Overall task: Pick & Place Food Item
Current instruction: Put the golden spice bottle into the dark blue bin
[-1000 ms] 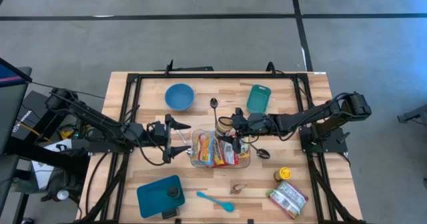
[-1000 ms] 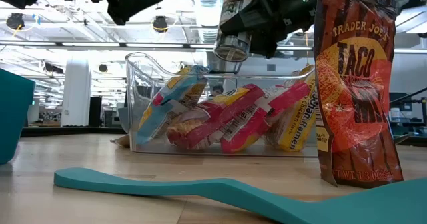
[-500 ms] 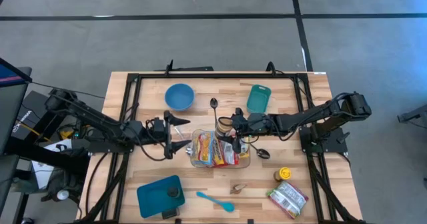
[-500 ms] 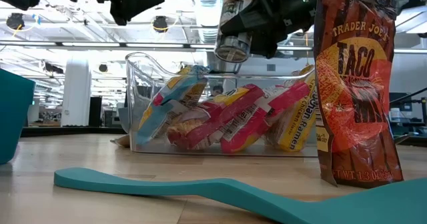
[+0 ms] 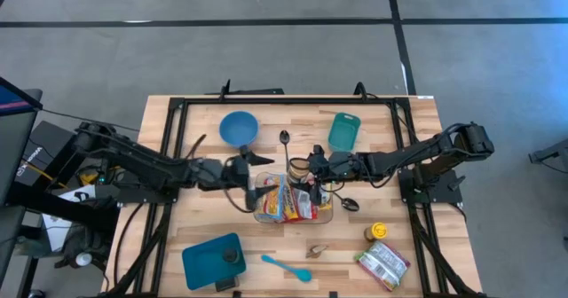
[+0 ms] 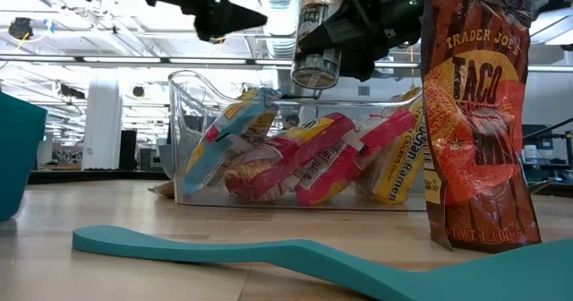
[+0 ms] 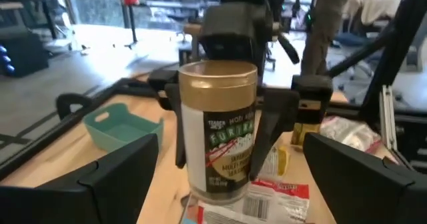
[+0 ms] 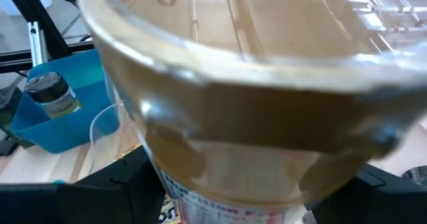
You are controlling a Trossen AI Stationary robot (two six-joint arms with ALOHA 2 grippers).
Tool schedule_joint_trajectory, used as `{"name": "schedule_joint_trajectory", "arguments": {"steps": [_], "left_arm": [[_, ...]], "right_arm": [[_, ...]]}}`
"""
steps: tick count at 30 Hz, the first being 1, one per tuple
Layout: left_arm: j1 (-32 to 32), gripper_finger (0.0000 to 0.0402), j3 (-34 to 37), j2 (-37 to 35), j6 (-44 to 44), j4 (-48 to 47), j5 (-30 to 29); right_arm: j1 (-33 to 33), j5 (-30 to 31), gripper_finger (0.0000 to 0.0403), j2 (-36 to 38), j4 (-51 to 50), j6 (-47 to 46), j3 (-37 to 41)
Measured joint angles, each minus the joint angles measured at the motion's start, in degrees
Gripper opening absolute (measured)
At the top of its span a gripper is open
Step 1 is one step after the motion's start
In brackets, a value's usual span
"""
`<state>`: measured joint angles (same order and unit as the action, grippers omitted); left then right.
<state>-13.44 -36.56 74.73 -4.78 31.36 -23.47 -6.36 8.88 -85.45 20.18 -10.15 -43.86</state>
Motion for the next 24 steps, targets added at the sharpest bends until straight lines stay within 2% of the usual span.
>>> {"name": "schedule_joint_trajectory", "arguments": {"steps": [4, 12, 24], "left_arm": [[1.05, 0.0369, -2.73, 2.48, 0.00, -0.51, 0.99], [3.59, 0.0368, -4.72, 4.70, -0.19, -0.54, 7.10], [4.22, 0.0375, -6.29, 5.54, -2.05, -3.00, 7.36]], "right_arm": [[-0.72, -0.02, 0.0276, 0.00, -0.49, 0.00, 0.00], [-2.00, -0.12, 0.0276, 0.00, -1.21, -0.43, 0.00], [-1.98, -0.13, 0.0276, 0.00, -1.33, -1.88, 0.00]]}}
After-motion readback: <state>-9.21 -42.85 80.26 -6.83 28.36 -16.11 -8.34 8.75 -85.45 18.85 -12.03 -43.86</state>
